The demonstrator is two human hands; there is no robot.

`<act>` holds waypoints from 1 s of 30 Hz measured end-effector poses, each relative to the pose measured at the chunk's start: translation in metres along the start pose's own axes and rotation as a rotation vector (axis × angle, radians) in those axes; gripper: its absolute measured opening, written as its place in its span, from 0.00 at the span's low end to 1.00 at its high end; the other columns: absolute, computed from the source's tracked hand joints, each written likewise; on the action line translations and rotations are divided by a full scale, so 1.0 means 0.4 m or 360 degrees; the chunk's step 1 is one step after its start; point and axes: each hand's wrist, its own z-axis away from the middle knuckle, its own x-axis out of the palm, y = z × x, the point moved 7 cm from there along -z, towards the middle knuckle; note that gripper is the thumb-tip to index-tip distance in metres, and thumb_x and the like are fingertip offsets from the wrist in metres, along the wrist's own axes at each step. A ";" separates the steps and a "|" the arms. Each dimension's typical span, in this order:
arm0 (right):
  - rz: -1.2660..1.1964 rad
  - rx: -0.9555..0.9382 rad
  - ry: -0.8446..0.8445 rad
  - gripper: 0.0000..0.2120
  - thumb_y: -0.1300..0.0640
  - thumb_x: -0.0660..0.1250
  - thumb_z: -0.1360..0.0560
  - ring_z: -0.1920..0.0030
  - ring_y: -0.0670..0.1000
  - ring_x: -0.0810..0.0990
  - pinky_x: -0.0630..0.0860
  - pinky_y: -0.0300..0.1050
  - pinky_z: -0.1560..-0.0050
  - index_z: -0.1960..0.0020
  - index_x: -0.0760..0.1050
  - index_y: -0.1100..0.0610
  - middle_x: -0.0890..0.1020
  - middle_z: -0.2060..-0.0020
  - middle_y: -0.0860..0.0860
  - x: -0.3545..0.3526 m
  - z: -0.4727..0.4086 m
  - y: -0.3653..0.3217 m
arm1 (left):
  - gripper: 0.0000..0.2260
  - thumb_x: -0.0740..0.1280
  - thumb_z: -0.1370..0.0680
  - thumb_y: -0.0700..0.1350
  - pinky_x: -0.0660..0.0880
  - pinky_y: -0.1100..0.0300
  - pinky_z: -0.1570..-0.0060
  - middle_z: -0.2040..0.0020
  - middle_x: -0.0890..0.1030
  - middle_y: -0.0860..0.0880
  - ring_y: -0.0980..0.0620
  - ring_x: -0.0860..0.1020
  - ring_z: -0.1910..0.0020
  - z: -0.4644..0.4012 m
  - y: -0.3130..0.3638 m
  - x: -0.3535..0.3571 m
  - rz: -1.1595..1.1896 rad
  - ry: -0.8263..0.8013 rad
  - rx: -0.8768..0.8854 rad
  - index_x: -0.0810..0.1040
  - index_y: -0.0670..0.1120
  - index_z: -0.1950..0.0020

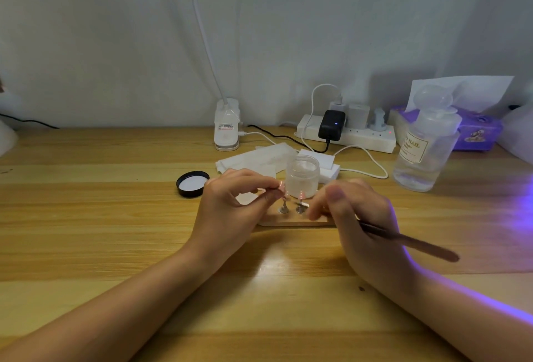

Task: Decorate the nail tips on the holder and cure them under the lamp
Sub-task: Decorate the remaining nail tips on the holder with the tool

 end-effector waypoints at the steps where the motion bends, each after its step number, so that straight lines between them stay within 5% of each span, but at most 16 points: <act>1: -0.0021 -0.0008 0.0020 0.26 0.46 0.49 0.20 0.62 0.36 0.74 0.70 0.48 0.57 0.67 0.77 0.56 0.77 0.68 0.44 -0.003 0.002 -0.001 | 0.07 0.69 0.32 0.46 0.71 0.68 0.59 0.61 0.81 0.58 0.58 0.76 0.59 -0.001 -0.001 0.001 0.0004 -0.0001 -0.0010 0.81 0.51 0.55; 6: -0.0029 0.0062 0.0043 0.18 0.44 0.49 0.21 0.62 0.38 0.74 0.71 0.49 0.60 0.61 0.72 0.45 0.74 0.66 0.37 -0.006 -0.008 -0.001 | 0.07 0.70 0.32 0.45 0.70 0.68 0.59 0.61 0.81 0.59 0.57 0.77 0.60 0.000 -0.001 0.002 0.0011 -0.0018 -0.0011 0.81 0.51 0.55; 11: -0.0079 0.0018 0.0011 0.22 0.45 0.49 0.20 0.62 0.37 0.74 0.69 0.44 0.57 0.65 0.73 0.49 0.77 0.68 0.44 -0.001 0.001 -0.005 | 0.07 0.69 0.32 0.46 0.71 0.65 0.59 0.62 0.81 0.59 0.57 0.77 0.60 0.000 -0.001 0.001 0.0009 -0.0010 -0.0022 0.81 0.52 0.55; 18: -0.0088 0.0138 -0.0055 0.21 0.43 0.50 0.21 0.61 0.41 0.76 0.71 0.42 0.57 0.62 0.76 0.51 0.76 0.66 0.40 0.009 -0.006 0.009 | 0.08 0.70 0.32 0.45 0.74 0.54 0.57 0.61 0.82 0.55 0.54 0.78 0.59 -0.001 -0.003 0.001 -0.0012 -0.0004 -0.0030 0.82 0.49 0.55; 21: -0.0141 0.0049 -0.0030 0.27 0.46 0.49 0.20 0.63 0.39 0.74 0.70 0.44 0.57 0.67 0.76 0.57 0.76 0.70 0.44 0.005 0.001 0.000 | 0.08 0.69 0.32 0.46 0.74 0.55 0.56 0.60 0.81 0.57 0.55 0.78 0.58 -0.001 -0.004 0.001 -0.0029 -0.0009 -0.0047 0.81 0.50 0.54; 26: -0.0080 0.0087 -0.0038 0.18 0.44 0.49 0.21 0.61 0.41 0.75 0.72 0.46 0.59 0.60 0.73 0.47 0.75 0.65 0.40 0.007 -0.009 0.002 | 0.08 0.69 0.32 0.46 0.71 0.62 0.56 0.60 0.81 0.56 0.55 0.76 0.57 0.000 0.001 0.002 -0.0058 -0.0021 -0.0026 0.82 0.50 0.54; 30: -0.0076 0.0059 -0.0013 0.27 0.45 0.48 0.20 0.63 0.37 0.74 0.70 0.42 0.57 0.68 0.76 0.56 0.76 0.70 0.44 0.002 0.002 0.006 | 0.08 0.69 0.33 0.47 0.69 0.67 0.56 0.61 0.81 0.55 0.54 0.76 0.57 -0.001 0.002 0.002 -0.0071 -0.0019 -0.0031 0.82 0.49 0.55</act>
